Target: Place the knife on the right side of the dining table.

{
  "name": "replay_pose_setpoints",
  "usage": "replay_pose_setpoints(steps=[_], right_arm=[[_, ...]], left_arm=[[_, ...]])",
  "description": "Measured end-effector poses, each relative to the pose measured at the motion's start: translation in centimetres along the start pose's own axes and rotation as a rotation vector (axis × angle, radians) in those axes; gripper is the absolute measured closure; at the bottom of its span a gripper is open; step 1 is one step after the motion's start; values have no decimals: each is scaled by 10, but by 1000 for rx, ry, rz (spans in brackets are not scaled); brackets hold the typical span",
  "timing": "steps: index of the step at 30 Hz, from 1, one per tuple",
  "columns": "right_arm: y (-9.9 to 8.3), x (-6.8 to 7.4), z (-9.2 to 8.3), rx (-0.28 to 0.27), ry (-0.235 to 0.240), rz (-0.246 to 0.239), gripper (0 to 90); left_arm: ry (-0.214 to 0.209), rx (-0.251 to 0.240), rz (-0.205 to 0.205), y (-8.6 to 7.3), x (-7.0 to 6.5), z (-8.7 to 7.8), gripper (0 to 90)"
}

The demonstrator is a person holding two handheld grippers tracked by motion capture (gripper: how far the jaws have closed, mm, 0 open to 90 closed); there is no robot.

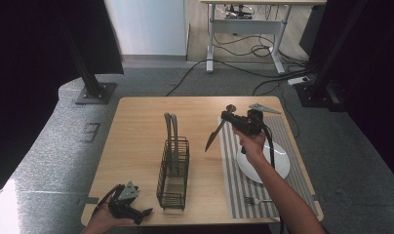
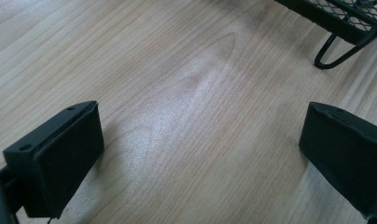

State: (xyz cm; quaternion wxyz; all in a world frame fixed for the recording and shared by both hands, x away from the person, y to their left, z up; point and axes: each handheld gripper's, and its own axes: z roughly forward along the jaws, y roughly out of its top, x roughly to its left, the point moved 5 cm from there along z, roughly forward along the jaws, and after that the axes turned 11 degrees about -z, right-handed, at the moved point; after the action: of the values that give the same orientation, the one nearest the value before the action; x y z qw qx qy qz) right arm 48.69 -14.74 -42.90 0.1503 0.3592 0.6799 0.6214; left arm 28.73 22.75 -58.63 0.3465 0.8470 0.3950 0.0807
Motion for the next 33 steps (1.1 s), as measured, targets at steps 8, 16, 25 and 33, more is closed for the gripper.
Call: replay_pose_setpoints(steps=[8, 16, 25, 33], right_arm=[[2, -15, -6, -16, -42, 17, 828], [3, -28, -8, -11, -82, 11, 828], [3, -41, -9, -10, -125, 11, 829], [7, -49, -10, -8, -144, 4, 828]], left_arm=[[0, 0, 0, 0, 0, 0, 0], [0, 0, 0, 0, 0, 0, 0], [1, 1, 1, 0, 0, 0, 0], [0, 0, 0, 0, 0, 0, 0]])
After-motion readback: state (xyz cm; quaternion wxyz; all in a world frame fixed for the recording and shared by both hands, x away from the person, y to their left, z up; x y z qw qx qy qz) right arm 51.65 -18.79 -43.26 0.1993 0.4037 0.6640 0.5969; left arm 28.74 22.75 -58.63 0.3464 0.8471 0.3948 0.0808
